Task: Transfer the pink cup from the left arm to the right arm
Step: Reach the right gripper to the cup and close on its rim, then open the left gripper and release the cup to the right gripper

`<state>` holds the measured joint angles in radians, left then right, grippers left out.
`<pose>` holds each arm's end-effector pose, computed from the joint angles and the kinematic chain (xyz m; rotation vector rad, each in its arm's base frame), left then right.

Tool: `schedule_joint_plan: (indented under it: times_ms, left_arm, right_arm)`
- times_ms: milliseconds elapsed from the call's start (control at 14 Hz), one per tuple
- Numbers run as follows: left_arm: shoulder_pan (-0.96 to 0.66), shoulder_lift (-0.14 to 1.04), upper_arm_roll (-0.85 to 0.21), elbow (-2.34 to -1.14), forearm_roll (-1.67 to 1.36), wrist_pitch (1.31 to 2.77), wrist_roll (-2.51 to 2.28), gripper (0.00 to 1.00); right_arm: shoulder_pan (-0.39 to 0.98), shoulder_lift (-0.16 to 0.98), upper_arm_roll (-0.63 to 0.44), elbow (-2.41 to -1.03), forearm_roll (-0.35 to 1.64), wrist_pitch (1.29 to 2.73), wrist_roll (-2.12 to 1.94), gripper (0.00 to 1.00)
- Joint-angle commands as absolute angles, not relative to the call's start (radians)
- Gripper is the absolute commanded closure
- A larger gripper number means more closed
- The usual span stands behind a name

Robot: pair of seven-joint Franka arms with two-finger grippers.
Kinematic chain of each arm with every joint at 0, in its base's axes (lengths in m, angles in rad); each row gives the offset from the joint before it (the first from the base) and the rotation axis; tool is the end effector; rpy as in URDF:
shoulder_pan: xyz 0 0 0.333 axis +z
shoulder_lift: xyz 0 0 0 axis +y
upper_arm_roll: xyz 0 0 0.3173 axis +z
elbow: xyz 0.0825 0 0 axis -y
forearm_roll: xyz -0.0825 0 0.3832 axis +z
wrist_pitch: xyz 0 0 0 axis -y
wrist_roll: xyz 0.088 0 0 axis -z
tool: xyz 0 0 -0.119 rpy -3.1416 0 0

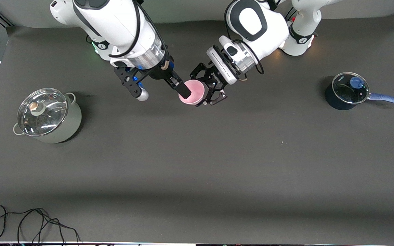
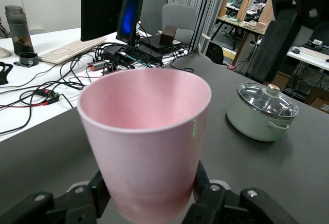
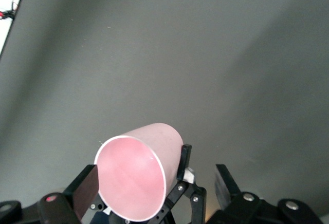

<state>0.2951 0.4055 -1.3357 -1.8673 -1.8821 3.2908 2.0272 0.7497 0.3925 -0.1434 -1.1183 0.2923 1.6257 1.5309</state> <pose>0.4375 -0.4157 0.4479 2.0503 -0.9009 1.1107 0.5231 0.4292 0.5969 -2.6203 1.2808 0.2246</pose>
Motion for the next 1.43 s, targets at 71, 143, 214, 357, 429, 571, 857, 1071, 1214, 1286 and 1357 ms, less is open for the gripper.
schedule_joint_plan:
  times_ms: [71, 143, 214, 357, 429, 571, 857, 1071, 1214, 1286, 1357]
  left_arm:
    - [0.287, 0.368, -1.328, -1.867, -1.902, 3.303, 1.993, 0.67]
    - [0.287, 0.368, -1.328, -1.867, -1.902, 3.303, 1.993, 0.67]
    - [0.287, 0.368, -1.328, -1.867, -1.902, 3.303, 1.993, 0.67]
    - [0.287, 0.368, -1.328, -1.867, -1.902, 3.303, 1.991, 0.66]
    - [0.287, 0.368, -1.328, -1.867, -1.902, 3.303, 1.991, 0.66]
    - [0.287, 0.368, -1.327, -1.867, -1.902, 3.303, 1.991, 0.66]
    - [0.287, 0.368, -1.328, -1.867, -1.902, 3.303, 1.991, 0.65]
    - [0.287, 0.368, -1.328, -1.867, -1.902, 3.303, 1.991, 0.61]
    - [0.287, 0.368, -1.328, -1.867, -1.902, 3.303, 1.991, 0.46]
    - [0.287, 0.370, -1.328, -1.865, -1.902, 3.303, 1.991, 0.18]
    - [0.288, 0.370, -1.327, -1.865, -1.902, 3.303, 1.990, 0.04]
  right_arm:
    - [0.750, 0.391, -0.138, -1.157, 0.318, 1.615, 1.540, 0.00]
    - [0.752, 0.393, -0.138, -1.158, 0.321, 1.615, 1.542, 0.00]
    - [0.752, 0.394, -0.138, -1.158, 0.334, 1.615, 1.542, 0.00]
    - [0.750, 0.394, -0.138, -1.158, 0.339, 1.615, 1.539, 0.57]
    - [0.750, 0.394, -0.140, -1.157, 0.337, 1.615, 1.537, 0.95]
    - [0.750, 0.391, -0.140, -1.158, 0.334, 1.612, 1.488, 1.00]
    - [0.747, 0.393, -0.140, -1.158, 0.336, 1.612, 1.477, 1.00]
    - [0.741, 0.391, -0.140, -1.157, 0.337, 1.612, 1.476, 1.00]
    - [0.738, 0.388, -0.141, -1.154, 0.337, 1.612, 1.476, 1.00]
    - [0.736, 0.388, -0.141, -1.152, 0.337, 1.612, 1.474, 1.00]
    - [0.736, 0.388, -0.143, -1.152, 0.336, 1.612, 1.459, 1.00]
